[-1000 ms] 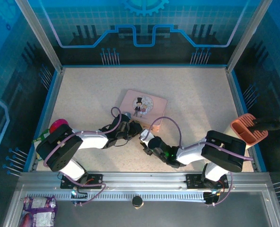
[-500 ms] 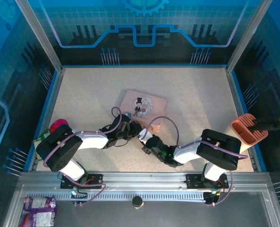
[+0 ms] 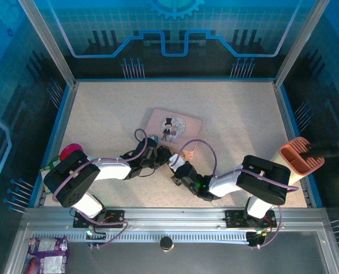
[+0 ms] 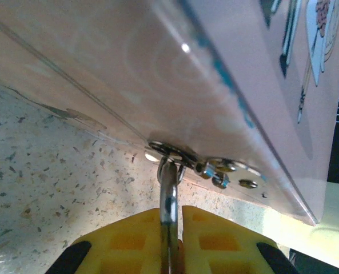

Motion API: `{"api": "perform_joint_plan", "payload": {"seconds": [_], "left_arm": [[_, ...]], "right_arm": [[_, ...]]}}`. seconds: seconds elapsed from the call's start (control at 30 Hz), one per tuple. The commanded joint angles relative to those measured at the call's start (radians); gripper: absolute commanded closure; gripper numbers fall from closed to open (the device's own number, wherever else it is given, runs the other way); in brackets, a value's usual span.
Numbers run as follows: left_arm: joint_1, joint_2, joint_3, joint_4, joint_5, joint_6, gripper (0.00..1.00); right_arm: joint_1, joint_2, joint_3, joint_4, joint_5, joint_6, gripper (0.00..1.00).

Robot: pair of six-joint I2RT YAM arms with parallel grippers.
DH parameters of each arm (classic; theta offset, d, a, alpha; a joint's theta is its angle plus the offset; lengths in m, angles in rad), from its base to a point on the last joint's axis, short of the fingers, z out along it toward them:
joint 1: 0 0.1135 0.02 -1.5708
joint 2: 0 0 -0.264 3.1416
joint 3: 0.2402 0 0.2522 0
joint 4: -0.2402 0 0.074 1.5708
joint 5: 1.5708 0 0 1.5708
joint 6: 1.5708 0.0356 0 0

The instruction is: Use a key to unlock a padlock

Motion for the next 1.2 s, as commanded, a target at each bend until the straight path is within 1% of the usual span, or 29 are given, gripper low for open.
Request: {"api": "perform_joint_plan", "payload": {"seconds": [0.0, 0.07, 0.17, 0.27, 0.37, 0.4, 0.47, 0.53, 0.67, 0.77, 0.83, 0.9, 0.97, 1.1, 1.17], "left_arm": [[-0.018, -0.036, 0.025, 0.019, 0.038, 0.048, 0.96], [-0.016, -0.049, 0.03, -0.004, 0.027, 0.07, 0.94], [-0.011, -0.056, 0.031, -0.013, 0.021, 0.083, 0.93], [-0.008, -0.045, 0.032, -0.008, 0.025, 0.085, 0.93], [-0.003, -0.041, 0.027, 0.005, 0.031, 0.08, 0.92], [0.0, -0.041, 0.027, 0.003, 0.031, 0.082, 0.9], [0.007, -0.046, 0.031, -0.016, 0.032, 0.089, 0.82], [0.015, -0.055, 0.035, -0.037, 0.029, 0.1, 0.73], [0.035, -0.09, 0.038, -0.098, 0.007, 0.128, 0.59], [0.053, -0.128, 0.044, -0.167, -0.025, 0.164, 0.52], [0.067, -0.161, 0.058, -0.261, -0.069, 0.194, 0.47], [0.083, -0.189, 0.08, -0.352, -0.112, 0.235, 0.43], [0.108, -0.214, 0.089, -0.395, -0.131, 0.277, 0.41], [0.163, -0.237, 0.119, -0.446, -0.146, 0.388, 0.38], [0.183, -0.245, 0.144, -0.494, -0.182, 0.439, 0.35]], "right_arm": [[-0.012, 0.007, 0.03, 0.028, -0.03, 0.063, 0.94], [-0.012, 0.004, 0.028, 0.018, -0.051, 0.103, 0.95], [-0.02, -0.001, -0.003, 0.057, -0.095, 0.166, 0.98], [-0.038, -0.001, -0.041, 0.124, -0.16, 0.231, 1.0], [-0.052, 0.005, -0.087, 0.228, -0.208, 0.287, 1.0], [-0.057, 0.008, -0.102, 0.258, -0.219, 0.306, 1.0], [-0.065, 0.011, -0.116, 0.276, -0.224, 0.324, 1.0], [-0.063, 0.008, -0.109, 0.243, -0.228, 0.324, 1.0], [-0.062, 0.008, -0.108, 0.205, -0.229, 0.341, 1.0], [-0.057, 0.006, -0.116, 0.205, -0.231, 0.356, 1.0], [-0.054, 0.007, -0.116, 0.2, -0.236, 0.365, 1.0], [-0.052, 0.009, -0.115, 0.196, -0.242, 0.381, 1.0], [-0.053, 0.016, -0.114, 0.198, -0.249, 0.391, 1.0], [-0.058, 0.039, -0.102, 0.199, -0.289, 0.4, 0.89], [-0.071, 0.055, -0.1, 0.209, -0.325, 0.409, 0.84]]}}
